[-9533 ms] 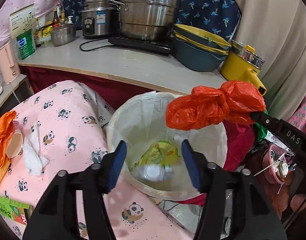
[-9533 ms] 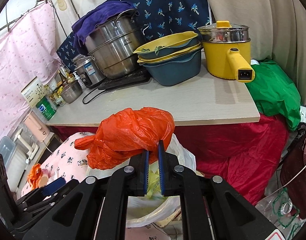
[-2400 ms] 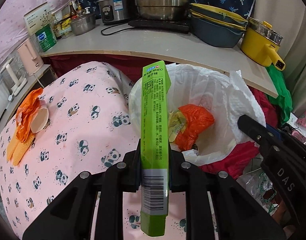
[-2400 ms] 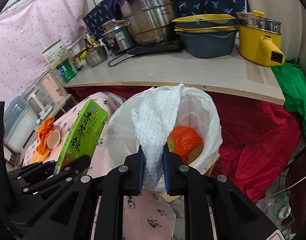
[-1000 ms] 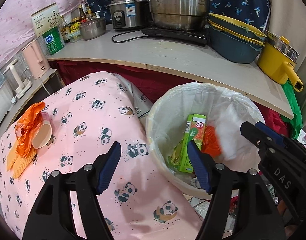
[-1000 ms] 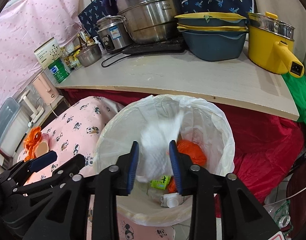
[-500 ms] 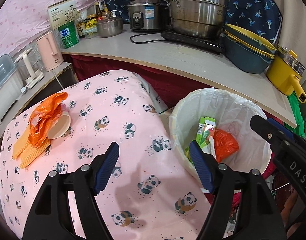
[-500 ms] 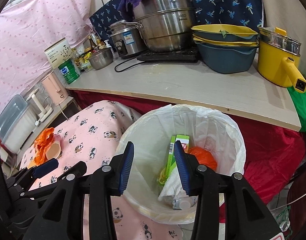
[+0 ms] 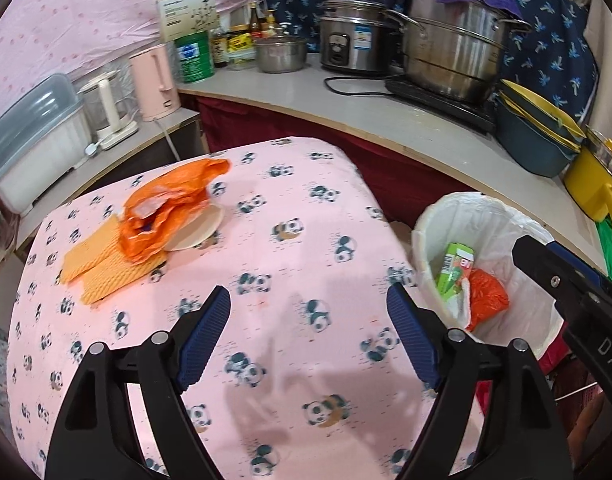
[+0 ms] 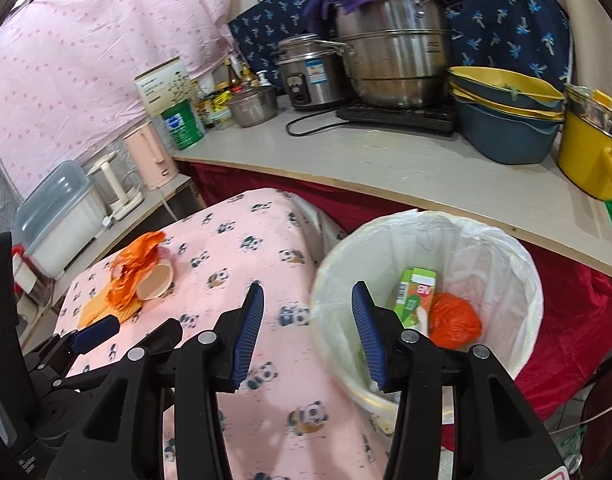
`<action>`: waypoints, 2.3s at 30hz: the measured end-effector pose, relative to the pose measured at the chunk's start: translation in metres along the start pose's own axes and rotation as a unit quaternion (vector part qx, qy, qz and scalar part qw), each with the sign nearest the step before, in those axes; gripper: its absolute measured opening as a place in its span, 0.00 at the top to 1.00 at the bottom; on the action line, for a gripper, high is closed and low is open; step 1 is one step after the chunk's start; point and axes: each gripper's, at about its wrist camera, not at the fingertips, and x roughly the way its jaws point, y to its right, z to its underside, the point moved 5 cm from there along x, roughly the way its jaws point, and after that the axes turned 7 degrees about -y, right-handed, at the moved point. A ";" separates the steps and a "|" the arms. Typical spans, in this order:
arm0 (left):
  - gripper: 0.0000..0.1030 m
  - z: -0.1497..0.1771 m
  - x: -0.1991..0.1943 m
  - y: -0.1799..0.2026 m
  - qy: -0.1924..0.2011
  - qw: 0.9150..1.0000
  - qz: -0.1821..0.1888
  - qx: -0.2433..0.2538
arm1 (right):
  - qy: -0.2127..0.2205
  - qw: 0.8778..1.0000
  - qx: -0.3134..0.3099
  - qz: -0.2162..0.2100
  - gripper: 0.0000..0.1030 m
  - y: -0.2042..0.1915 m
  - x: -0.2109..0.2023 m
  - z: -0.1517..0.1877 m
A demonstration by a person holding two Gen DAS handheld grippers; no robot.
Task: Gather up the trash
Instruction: 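Move both tools back over the table to the orange wrappers, then grasp the orange plastic bag with the right tool and lift it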
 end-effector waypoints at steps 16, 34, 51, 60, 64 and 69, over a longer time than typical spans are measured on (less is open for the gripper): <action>0.26 0.027 -0.014 -0.118 -0.005 0.995 -0.044 -0.090 | -0.023 0.996 -0.071 -0.040 0.56 -0.102 0.016 0.017; 0.26 0.029 -0.001 -0.199 -0.012 0.989 -0.072 -0.125 | -0.055 0.991 -0.094 -0.082 0.56 -0.179 0.071 -0.001; 0.26 0.007 0.038 -0.235 -0.022 0.987 -0.070 -0.140 | -0.106 0.986 -0.037 -0.123 0.53 -0.206 0.167 -0.035; 0.25 0.000 0.046 -0.232 -0.022 0.989 -0.058 -0.138 | -0.110 0.984 -0.049 -0.134 0.95 -0.213 0.174 -0.033; 0.24 -0.002 0.048 -0.227 -0.023 0.990 -0.048 -0.132 | -0.089 0.986 -0.052 -0.130 0.97 -0.205 0.160 -0.038; 0.22 -0.007 0.051 -0.216 -0.024 0.991 -0.023 -0.130 | -0.049 0.992 -0.024 -0.116 0.98 -0.179 0.136 -0.050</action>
